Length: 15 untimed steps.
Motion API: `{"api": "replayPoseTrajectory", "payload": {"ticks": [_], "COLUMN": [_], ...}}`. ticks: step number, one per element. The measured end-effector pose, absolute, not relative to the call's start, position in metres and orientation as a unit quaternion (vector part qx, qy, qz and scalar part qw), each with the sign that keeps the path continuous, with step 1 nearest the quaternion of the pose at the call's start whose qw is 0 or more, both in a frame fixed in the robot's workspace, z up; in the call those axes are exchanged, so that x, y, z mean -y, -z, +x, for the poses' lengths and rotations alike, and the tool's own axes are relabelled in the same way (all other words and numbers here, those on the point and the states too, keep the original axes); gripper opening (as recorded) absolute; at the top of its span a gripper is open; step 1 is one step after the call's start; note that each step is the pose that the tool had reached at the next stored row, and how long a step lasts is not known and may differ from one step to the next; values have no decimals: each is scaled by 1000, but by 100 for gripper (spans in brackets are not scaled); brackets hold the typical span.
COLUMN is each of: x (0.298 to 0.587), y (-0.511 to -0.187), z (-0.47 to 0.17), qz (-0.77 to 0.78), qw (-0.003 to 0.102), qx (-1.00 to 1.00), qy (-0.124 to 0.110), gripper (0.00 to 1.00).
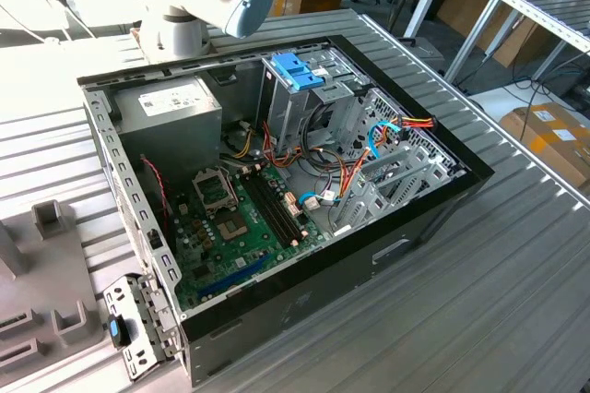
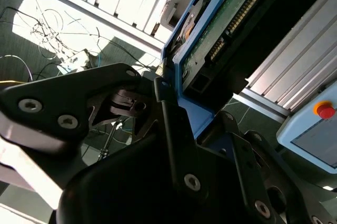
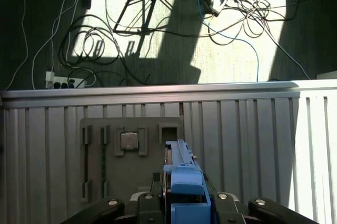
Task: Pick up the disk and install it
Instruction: 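Pick up the disk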
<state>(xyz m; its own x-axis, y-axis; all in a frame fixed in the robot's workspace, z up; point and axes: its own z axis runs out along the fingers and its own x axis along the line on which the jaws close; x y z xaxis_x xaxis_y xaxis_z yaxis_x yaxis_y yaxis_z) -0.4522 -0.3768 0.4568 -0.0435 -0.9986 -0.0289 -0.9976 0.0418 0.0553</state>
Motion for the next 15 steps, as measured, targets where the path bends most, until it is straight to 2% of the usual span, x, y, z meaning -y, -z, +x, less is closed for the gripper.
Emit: {"api": "replayPoseTrajectory", "payload": {"ticks": [15], "x": [377], "y": [-464], "z": [-452], "qz": [692], "qw": [9], "qx": [722], "qy": [30], "gripper": [37]}}
